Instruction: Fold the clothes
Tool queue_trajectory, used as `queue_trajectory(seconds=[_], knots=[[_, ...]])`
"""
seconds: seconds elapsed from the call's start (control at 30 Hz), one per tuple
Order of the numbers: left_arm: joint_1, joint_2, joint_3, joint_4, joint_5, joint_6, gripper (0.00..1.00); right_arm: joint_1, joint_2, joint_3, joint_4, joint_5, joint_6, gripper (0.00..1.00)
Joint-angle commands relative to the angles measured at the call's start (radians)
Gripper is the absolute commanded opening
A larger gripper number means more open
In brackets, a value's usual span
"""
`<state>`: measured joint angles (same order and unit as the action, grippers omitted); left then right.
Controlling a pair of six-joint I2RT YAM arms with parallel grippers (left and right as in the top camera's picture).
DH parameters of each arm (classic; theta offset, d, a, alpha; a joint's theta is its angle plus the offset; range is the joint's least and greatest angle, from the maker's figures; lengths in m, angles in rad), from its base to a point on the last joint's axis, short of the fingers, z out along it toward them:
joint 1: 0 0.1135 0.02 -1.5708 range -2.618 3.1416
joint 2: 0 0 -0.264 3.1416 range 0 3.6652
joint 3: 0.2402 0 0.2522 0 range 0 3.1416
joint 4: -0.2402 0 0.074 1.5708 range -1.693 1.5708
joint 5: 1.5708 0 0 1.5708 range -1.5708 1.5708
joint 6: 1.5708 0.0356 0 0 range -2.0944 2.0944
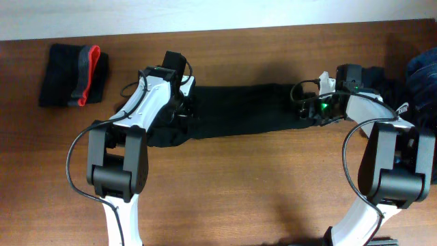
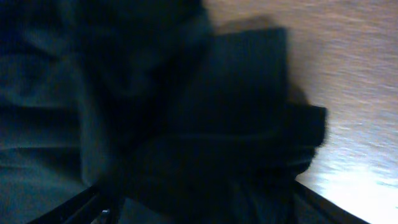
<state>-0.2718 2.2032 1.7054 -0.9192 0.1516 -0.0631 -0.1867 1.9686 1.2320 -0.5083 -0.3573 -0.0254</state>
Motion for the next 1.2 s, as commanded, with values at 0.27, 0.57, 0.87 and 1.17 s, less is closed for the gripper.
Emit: queue_trajectory(seconds=[0.27,0.57,0.87,1.17], knots=[[0.006,0.008,-0.011,0.002,-0.018,0.019,0.83,0.019,0.024,-0.018,0.001,-0.187,0.007,0.17],[0.030,0.005,0.011,-0.002,-0.018,0.019,0.69,0.024,0.007,0.105,-0.085,-0.189,-0.052,0.04],[0.069,0.003,0.018,-0.013,-0.017,0.019,0.60,0.179,-0.012,0.403,-0.391,-0.003,-0.238,0.04],[0.084,0.001,0.065,-0.023,-0.017,0.031,0.59,0.505,-0.010,0.416,-0.384,0.159,-0.289,0.04]])
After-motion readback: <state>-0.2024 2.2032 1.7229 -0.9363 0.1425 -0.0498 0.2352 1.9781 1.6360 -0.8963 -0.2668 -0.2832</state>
